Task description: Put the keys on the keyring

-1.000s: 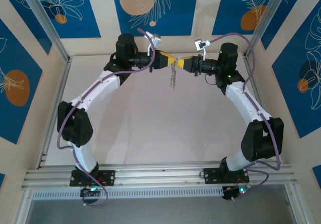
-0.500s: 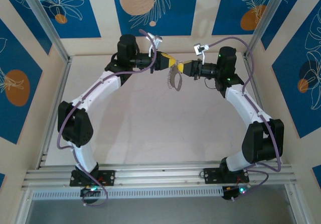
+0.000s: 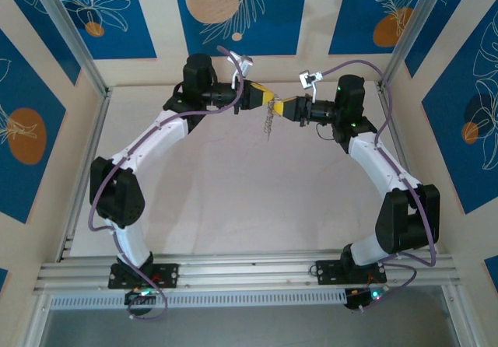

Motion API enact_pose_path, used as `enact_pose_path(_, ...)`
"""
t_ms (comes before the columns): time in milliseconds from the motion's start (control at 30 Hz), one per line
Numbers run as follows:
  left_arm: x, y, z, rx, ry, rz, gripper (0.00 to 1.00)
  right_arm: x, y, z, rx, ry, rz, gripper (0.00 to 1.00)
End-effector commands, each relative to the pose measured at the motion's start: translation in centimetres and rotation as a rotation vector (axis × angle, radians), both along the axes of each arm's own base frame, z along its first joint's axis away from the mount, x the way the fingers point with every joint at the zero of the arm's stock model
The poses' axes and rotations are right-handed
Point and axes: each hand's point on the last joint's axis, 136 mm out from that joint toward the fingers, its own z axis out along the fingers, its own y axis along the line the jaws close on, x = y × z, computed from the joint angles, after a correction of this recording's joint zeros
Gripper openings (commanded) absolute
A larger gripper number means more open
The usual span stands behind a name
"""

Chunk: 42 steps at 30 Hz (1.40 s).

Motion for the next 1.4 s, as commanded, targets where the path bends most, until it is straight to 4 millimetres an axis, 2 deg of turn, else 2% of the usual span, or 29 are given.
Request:
enact_pose_path(0, -1.5, -0.2, 2.9, -0.034, -0.081, -0.027, 0.0, 0.0, -0.7, 1.8, -0.001, -0.056, -0.034, 0.0)
enact_pose_path(367, -1.6, -0.4, 2.9, -0.034, -0.081, -0.036, 0.0, 0.1, -0.5, 2.3, 0.0, -0.063, -0.023, 0.0)
enact_pose_path(967, -1.7, -0.4, 1.9, -0.017, -0.063, -0.028, 0.0, 0.9, -2.2, 3.4, -0.01, -0.068, -0.064, 0.0)
enact_pose_path(1100, -1.5, -0.1, 1.2, -0.009, -0.063, 0.001, 0.09, 1.3, -2.2, 3.1, -0.015, -0.053, -0.074, 0.0)
enact_pose_path(1233, -0.8, 0.7, 1.0, -0.017, -0.057, 0.046, 0.32, 1.8, -2.1, 2.1, -0.022, -0.026, -0.072, 0.0)
enact_pose_path(1367, 0.3, 2.4, 1.3, -0.056, -0.04, 0.095, 0.45, 2.6, -2.1, 0.5, -0.033, 0.011, -0.077, 0.0)
